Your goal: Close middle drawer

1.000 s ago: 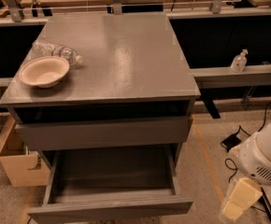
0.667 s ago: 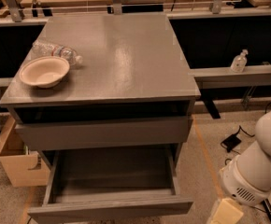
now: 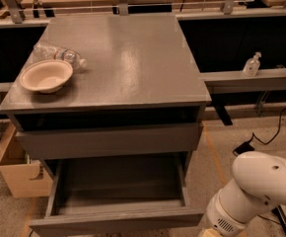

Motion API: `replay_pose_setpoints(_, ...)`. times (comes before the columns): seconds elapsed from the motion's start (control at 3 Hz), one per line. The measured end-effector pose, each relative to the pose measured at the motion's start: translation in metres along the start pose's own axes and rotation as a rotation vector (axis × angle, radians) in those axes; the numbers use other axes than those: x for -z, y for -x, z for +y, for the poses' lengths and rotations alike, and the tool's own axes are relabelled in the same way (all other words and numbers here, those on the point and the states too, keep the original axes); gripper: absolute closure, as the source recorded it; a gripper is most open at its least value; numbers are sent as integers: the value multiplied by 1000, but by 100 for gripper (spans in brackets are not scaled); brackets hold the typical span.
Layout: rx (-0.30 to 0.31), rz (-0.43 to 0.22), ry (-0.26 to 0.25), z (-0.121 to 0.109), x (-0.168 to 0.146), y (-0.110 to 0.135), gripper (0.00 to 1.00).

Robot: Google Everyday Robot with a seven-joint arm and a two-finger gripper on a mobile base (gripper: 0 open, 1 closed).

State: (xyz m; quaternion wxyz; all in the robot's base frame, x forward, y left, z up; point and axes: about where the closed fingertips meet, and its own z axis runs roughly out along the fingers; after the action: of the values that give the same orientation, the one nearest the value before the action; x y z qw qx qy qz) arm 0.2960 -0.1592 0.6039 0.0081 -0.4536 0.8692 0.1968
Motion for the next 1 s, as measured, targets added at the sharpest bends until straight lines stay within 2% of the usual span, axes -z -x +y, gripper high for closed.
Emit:
replay_pose_setpoints(0.33,-26,-45,39,-7,-41,6,19)
replay_pose_setpoints(1.0,-26,-47,41,-7,-43,6,65)
